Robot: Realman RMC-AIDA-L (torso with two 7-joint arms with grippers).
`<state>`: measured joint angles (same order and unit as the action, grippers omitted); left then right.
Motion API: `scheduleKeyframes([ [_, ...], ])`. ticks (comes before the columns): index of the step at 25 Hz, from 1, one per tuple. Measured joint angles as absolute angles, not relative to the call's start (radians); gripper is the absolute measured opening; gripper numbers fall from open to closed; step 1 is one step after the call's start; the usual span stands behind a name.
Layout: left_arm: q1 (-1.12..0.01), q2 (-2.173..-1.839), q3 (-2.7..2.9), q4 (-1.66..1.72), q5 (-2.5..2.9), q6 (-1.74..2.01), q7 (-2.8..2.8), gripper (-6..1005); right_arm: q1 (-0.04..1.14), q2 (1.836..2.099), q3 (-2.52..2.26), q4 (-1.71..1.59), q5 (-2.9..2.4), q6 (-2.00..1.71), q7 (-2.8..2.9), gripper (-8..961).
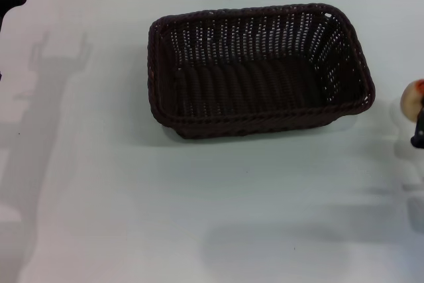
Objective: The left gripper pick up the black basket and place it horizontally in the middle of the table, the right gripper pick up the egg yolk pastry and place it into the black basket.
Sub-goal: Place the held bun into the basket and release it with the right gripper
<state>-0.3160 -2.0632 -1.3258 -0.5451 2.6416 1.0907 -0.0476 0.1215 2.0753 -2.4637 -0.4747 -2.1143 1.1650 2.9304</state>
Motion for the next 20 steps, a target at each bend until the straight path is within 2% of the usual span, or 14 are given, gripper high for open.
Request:
scheduleKeyframes([
  [7,-0.316,-2.065,-1.327,-0.544,2.641,1.090,-0.048,785,0.131,2.066,-2.460,-0.492,-2.175,1.237,2.911,107],
  [10,-0.316,-2.065,-1.328,-0.543,2.641,1.086,-0.048,785,0.133,2.052,-2.459,-0.530,-2.197,1.264,2.892,97],
  [11,-0.316,-2.065,-1.328,-0.541,2.642,1.085,-0.048,785,0.127,2.037,-2.459,-0.581,-2.227,1.272,2.889,93],
  [14,-0.318,-2.065,-1.329,-0.534,2.640,1.085,-0.048,785,0.112,2.026,-2.459,-0.637,-2.264,1.277,2.875,83],
  [20,-0.320,-2.065,-1.328,-0.532,2.639,1.084,-0.049,785,0.076,2.018,-2.435,-0.770,-2.386,1.264,2.790,56],
])
